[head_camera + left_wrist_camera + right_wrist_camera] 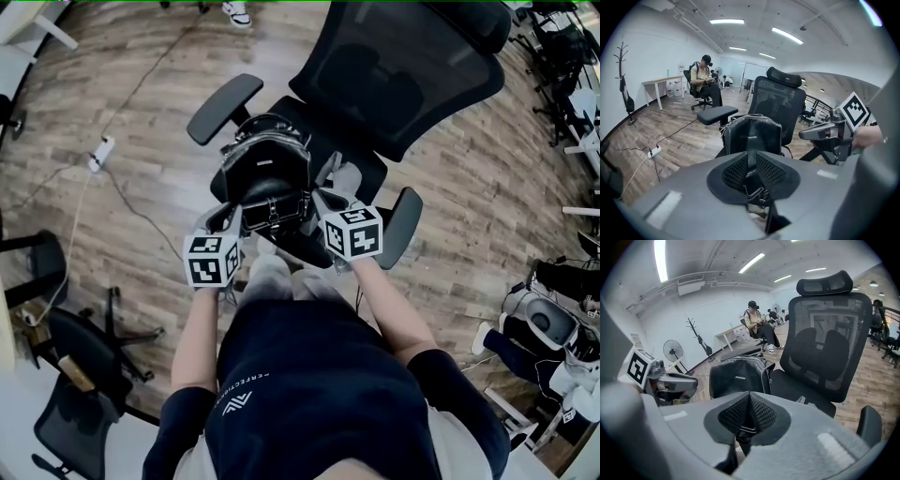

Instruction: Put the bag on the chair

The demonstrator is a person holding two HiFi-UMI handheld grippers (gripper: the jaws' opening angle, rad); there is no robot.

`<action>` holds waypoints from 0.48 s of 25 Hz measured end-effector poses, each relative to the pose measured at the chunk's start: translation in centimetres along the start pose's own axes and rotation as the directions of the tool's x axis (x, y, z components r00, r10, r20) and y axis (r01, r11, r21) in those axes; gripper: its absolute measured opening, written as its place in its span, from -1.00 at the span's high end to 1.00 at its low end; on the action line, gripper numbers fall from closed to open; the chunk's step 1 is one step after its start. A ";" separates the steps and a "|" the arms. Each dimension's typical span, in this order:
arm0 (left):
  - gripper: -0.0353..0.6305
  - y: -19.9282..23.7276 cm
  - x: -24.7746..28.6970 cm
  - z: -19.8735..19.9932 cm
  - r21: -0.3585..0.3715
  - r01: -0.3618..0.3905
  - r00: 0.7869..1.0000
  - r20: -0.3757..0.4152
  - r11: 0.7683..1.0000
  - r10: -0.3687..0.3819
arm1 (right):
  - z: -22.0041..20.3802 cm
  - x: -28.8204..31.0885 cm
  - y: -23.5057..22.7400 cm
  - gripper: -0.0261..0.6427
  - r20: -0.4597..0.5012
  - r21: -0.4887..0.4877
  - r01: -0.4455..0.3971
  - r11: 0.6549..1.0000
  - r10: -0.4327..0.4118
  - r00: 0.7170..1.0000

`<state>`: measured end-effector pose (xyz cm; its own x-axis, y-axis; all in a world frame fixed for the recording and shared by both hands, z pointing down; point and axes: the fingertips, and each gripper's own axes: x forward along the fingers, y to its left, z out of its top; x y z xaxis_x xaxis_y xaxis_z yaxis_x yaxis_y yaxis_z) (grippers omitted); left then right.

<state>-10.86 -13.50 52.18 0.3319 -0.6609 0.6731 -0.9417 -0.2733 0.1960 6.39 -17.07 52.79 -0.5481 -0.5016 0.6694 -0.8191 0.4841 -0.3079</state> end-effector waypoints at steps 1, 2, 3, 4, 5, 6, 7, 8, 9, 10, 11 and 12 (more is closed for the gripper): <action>0.67 0.0 -0.1 0.0 0.000 -0.001 1.000 0.001 1.000 0.001 | -0.2 0.0 0.1 0.91 -0.006 0.000 -0.001 1.000 0.001 1.000; 0.68 -0.1 -0.3 -0.1 0.000 -0.002 1.000 0.001 1.000 0.002 | -0.3 0.0 0.2 0.91 -0.013 0.002 -0.004 1.000 0.004 1.000; 0.68 -0.1 -0.4 -0.2 -0.001 -0.004 1.000 0.001 1.000 0.004 | -0.5 -0.1 0.3 0.91 -0.021 0.006 -0.008 1.000 0.008 1.000; 0.69 -0.1 -0.6 -0.2 -0.003 -0.006 1.000 0.000 1.000 0.006 | -0.6 -0.1 0.4 0.91 -0.027 0.008 -0.011 1.000 0.011 1.000; 0.69 -0.2 -0.7 -0.3 -0.004 -0.008 1.000 0.000 1.000 0.008 | -0.7 -0.1 0.4 0.91 -0.032 0.008 -0.011 1.000 0.011 0.999; 0.69 -0.2 -0.8 -0.3 -0.006 -0.009 1.000 0.001 1.000 0.009 | -0.8 -0.2 0.4 0.91 -0.036 0.004 -0.010 1.000 0.010 0.999; 0.69 -0.3 -0.9 -0.2 -0.006 -0.011 1.000 0.002 1.000 0.011 | -0.9 -0.2 0.4 0.91 -0.040 -0.001 -0.009 1.000 0.009 0.999; 0.69 -0.3 -1.0 -0.2 -0.006 -0.012 1.000 0.002 1.000 0.012 | -0.9 -0.1 0.5 0.92 -0.043 -0.007 -0.008 1.000 0.008 0.999; 0.69 -0.3 -1.0 -0.3 -0.006 -0.014 1.000 0.001 1.000 0.014 | -1.0 -0.1 0.5 0.92 -0.046 -0.012 -0.009 1.000 0.009 0.999; 0.69 -0.3 -1.1 -0.4 -0.007 -0.015 1.000 -0.002 1.000 0.015 | -1.1 -0.1 0.6 0.92 -0.050 -0.014 -0.012 1.000 0.011 0.999; 0.69 -0.3 -1.2 -0.6 -0.008 -0.016 1.000 -0.006 1.000 0.016 | -1.2 -0.1 0.7 0.92 -0.053 -0.013 -0.015 1.000 0.014 0.998; 0.69 -0.4 -1.3 -0.8 -0.010 -0.018 1.000 -0.011 1.000 0.018 | -1.2 -0.2 0.7 0.92 -0.056 -0.012 -0.017 1.000 0.017 0.998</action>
<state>-10.99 -12.01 51.80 0.3143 -0.6581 0.6842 -0.9481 -0.2544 0.1907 6.12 -15.74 53.26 -0.5513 -0.4528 0.7008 -0.8075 0.5009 -0.3116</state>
